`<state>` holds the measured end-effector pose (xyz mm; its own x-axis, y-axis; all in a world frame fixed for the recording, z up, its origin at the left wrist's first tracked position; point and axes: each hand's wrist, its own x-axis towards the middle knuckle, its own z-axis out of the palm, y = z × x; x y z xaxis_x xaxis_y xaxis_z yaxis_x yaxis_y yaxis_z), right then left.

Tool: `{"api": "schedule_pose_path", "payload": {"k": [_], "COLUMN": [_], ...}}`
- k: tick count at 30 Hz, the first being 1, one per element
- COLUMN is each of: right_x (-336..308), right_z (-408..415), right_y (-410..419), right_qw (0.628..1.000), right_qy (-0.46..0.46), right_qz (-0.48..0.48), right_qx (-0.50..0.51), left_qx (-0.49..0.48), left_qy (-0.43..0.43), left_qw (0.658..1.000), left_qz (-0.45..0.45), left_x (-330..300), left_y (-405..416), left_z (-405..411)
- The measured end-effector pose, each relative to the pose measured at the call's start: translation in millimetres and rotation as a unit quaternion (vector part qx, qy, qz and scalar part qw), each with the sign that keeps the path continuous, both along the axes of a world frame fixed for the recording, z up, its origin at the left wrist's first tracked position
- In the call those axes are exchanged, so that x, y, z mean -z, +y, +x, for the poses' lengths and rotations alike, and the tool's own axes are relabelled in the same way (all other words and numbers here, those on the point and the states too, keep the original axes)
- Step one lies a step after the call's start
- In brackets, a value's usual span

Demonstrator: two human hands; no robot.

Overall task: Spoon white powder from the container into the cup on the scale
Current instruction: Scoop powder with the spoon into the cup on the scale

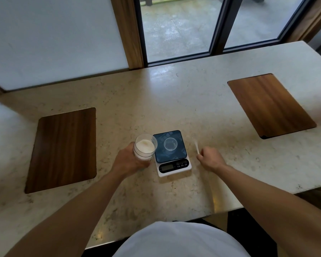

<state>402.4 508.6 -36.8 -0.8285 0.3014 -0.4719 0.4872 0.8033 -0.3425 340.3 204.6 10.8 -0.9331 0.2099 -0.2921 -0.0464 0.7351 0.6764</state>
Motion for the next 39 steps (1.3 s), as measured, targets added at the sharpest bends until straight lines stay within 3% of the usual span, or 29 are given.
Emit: {"api": "schedule_pose_path", "payload": {"k": [6, 14, 26, 39], "right_x": [-38, -90, -98, -93], "right_z": [-15, -20, -22, -29], "right_y": [-8, -38, -65, -84], "right_qw": [0.982, 0.929, 0.916, 0.939], "right_qy": [0.134, 0.313, 0.320, 0.265], "right_qz": [-0.129, -0.153, -0.063, -0.059], "right_qx": [0.026, -0.124, -0.231, -0.211], "left_qx": [0.004, 0.018, 0.040, 0.096], "left_qy": [0.010, 0.023, 0.088, 0.126], "left_qw": [1.000, 0.999, 0.994, 0.987], "left_qz": [-0.015, -0.033, -0.043, -0.030], "left_x": [-1, -3, -6, -8], "left_y": [4, 9, 15, 10], "left_z": [-3, -4, -2, 0]}}
